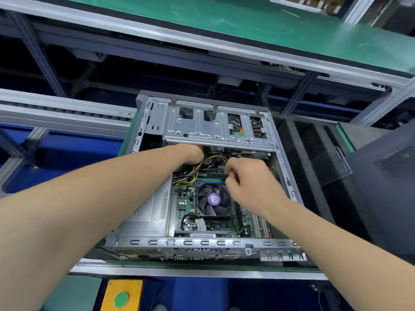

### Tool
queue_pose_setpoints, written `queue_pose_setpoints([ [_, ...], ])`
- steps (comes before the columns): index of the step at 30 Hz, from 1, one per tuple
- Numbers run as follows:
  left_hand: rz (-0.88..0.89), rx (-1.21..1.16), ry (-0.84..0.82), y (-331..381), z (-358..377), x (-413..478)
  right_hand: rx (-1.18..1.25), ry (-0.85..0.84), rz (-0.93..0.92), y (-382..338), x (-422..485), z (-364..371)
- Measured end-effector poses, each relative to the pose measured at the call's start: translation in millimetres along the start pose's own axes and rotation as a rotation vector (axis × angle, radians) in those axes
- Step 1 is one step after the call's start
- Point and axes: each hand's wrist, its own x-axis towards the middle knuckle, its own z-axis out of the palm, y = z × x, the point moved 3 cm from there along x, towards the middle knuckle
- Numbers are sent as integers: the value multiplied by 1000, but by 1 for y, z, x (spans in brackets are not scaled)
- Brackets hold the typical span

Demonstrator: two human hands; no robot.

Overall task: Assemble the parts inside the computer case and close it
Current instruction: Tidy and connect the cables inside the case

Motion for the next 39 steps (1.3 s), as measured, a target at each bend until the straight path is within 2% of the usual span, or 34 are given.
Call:
queue_pose_setpoints([
  [3,86,-87,34,0,1,2,49,-39,-158,-9,23,20],
  [7,164,-126,116,-1,2,7,-97,-185,-47,-8,54,56],
  [10,143,-182,126,-4,4,13,-159,-143,68,-4,67,67],
  [13,121,-197,131,-6,5,16,-245,-104,64,0,70,78],
  [21,150,-61,78,-6,6,17,-346,-157,46,6,67,76],
  [32,180,-213,90,-4,4,18,-286,-208,66,7,72,77],
  [39,242,-286,77,-1,3,14,-46,-223,223,16,80,83],
])
